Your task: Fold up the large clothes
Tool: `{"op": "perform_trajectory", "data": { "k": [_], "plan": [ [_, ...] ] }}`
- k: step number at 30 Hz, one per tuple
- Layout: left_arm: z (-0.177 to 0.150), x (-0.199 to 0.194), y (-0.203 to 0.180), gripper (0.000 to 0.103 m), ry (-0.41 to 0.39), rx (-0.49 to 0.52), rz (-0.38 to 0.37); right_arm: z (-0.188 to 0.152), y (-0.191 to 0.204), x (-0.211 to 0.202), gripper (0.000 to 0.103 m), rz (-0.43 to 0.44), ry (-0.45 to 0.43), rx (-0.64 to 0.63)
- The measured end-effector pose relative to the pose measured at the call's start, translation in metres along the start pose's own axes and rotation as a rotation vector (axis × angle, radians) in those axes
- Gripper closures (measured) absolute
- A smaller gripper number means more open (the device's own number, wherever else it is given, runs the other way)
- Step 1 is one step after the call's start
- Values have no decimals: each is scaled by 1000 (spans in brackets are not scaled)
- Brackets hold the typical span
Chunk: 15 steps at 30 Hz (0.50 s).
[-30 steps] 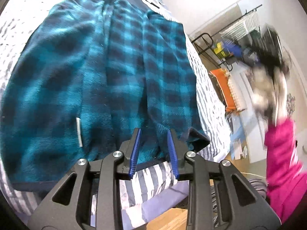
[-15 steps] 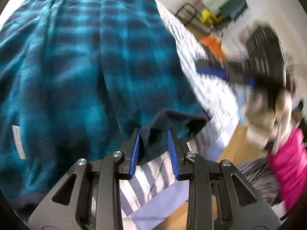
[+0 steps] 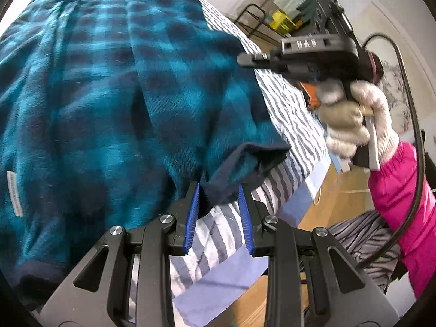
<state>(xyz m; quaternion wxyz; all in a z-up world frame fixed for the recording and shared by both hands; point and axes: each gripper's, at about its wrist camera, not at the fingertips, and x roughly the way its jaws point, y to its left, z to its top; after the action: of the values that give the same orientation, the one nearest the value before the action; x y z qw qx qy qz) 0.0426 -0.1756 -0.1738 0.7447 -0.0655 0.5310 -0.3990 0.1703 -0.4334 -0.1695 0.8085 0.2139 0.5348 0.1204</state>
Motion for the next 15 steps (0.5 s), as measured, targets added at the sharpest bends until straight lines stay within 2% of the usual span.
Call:
{"op": "perform_trajectory", "data": {
  "k": [2,3,4,5,6,8,12,15],
  "plan": [
    [-1,4,-1,76,8,8,18,-1,-5,-3,101,-5,-26,-15],
    [-1,3,-1,76,7,3,17,-4,-6,1,97,-14,-13,-18],
    [0,0,-2,76,4,-1,13,-5,-6,6,80,-46,5,-23],
    [0,-3,-3,76,0,0,9,-8,-5,10,73,-70,25,-33],
    [0,-8,-4,76,-9,5,4,-13,-6,9,69,-76,30,-31],
    [0,-16,-9,76,-27,21,-6,-22,-8,-1,69,-38,28,-10],
    [-5,-26,-14,76,-52,40,1,-57,-12,-25,61,152,53,69],
    [-4,-25,-13,76,-54,33,2,-81,-7,-18,59,159,98,66]
  ]
}}
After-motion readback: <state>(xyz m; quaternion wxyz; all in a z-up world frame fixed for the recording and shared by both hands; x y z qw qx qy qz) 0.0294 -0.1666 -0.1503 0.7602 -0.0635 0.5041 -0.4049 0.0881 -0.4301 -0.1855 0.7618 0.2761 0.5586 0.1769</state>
